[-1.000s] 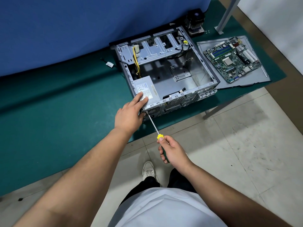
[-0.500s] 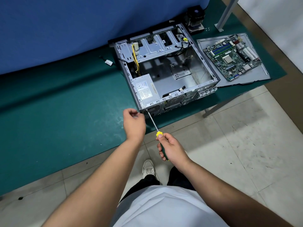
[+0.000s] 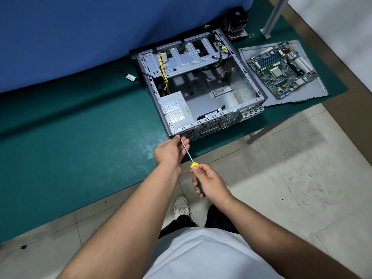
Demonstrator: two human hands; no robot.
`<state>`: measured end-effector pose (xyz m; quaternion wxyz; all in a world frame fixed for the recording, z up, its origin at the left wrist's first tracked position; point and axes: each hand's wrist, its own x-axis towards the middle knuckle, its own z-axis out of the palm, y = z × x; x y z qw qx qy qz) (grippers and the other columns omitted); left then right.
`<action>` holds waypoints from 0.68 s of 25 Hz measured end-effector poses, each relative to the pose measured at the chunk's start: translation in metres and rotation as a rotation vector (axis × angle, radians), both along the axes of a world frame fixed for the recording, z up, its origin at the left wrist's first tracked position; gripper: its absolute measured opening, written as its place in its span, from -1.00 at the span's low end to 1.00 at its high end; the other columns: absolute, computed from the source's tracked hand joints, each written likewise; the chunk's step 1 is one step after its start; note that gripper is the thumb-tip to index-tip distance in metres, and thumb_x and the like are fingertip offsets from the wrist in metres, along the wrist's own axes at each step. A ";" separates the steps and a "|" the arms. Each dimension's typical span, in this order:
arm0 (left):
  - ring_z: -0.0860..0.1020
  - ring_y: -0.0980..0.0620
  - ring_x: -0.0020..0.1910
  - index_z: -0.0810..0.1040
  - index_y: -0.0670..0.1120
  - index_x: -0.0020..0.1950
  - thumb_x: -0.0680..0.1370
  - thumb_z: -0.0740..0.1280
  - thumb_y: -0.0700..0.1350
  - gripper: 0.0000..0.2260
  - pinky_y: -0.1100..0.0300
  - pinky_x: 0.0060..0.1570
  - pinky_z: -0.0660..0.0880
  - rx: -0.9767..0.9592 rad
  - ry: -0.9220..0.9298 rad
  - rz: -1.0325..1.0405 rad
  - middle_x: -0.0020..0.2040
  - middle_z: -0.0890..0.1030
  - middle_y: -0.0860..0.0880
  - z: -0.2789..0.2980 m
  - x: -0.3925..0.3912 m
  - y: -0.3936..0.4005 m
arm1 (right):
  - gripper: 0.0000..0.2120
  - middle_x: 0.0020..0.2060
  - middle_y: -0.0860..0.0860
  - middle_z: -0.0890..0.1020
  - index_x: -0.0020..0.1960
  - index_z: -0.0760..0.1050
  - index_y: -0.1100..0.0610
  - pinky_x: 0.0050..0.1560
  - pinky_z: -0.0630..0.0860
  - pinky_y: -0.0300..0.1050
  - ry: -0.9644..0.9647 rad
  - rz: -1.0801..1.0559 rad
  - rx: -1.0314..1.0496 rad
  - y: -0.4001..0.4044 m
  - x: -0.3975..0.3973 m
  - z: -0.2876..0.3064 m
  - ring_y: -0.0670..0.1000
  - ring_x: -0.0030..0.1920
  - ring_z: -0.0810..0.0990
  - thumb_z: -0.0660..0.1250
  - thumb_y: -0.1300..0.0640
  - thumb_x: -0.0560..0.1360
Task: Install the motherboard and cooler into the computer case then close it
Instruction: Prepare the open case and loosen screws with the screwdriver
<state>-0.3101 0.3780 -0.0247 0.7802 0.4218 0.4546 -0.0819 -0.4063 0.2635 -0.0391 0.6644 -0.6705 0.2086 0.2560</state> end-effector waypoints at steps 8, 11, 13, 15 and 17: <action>0.75 -0.12 -0.14 0.47 -0.21 0.17 0.62 0.32 -0.30 -0.86 0.07 -0.21 0.69 -0.092 -0.018 -0.074 -0.10 0.74 -0.23 0.000 -0.003 0.010 | -0.84 -0.41 -0.04 0.51 0.01 0.54 0.02 -0.49 0.34 -0.19 -0.031 0.005 -0.106 -0.009 -0.003 -0.004 -0.03 -0.48 0.43 0.28 -0.04 0.66; 0.75 -0.11 -0.14 0.48 -0.22 0.17 0.62 0.29 -0.29 -0.87 0.08 -0.26 0.68 -0.165 -0.013 -0.150 -0.09 0.74 -0.22 0.002 -0.002 0.017 | -0.88 -0.41 -0.10 0.54 0.03 0.57 -0.04 -0.36 0.41 -0.16 -0.116 0.037 -0.200 -0.019 -0.005 -0.005 -0.14 -0.44 0.49 0.30 -0.06 0.65; 0.75 -0.11 -0.13 0.49 -0.22 0.10 0.62 0.27 -0.28 -0.92 0.05 -0.23 0.69 -0.198 -0.005 -0.191 -0.09 0.74 -0.22 0.003 -0.001 0.020 | -0.88 -0.41 -0.14 0.56 0.04 0.58 -0.07 -0.27 0.43 -0.15 -0.182 0.080 -0.291 -0.025 -0.005 -0.004 -0.17 -0.42 0.50 0.30 -0.08 0.64; 0.75 -0.12 -0.11 0.51 -0.23 0.04 0.62 0.26 -0.28 -0.95 0.02 -0.16 0.70 -0.225 0.002 -0.210 -0.06 0.74 -0.23 0.004 0.000 0.022 | -0.88 -0.40 -0.18 0.57 0.05 0.58 -0.08 -0.29 0.39 -0.24 -0.237 0.110 -0.367 -0.028 -0.004 -0.002 -0.18 -0.42 0.51 0.30 -0.09 0.64; 0.75 -0.13 -0.10 0.51 -0.22 0.02 0.62 0.26 -0.28 -0.95 -0.01 -0.11 0.70 -0.240 0.003 -0.215 -0.04 0.73 -0.24 0.005 0.000 0.024 | -0.87 -0.40 -0.19 0.56 0.07 0.59 -0.07 -0.33 0.36 -0.27 -0.288 0.122 -0.445 -0.029 -0.004 -0.001 -0.16 -0.39 0.51 0.32 -0.09 0.63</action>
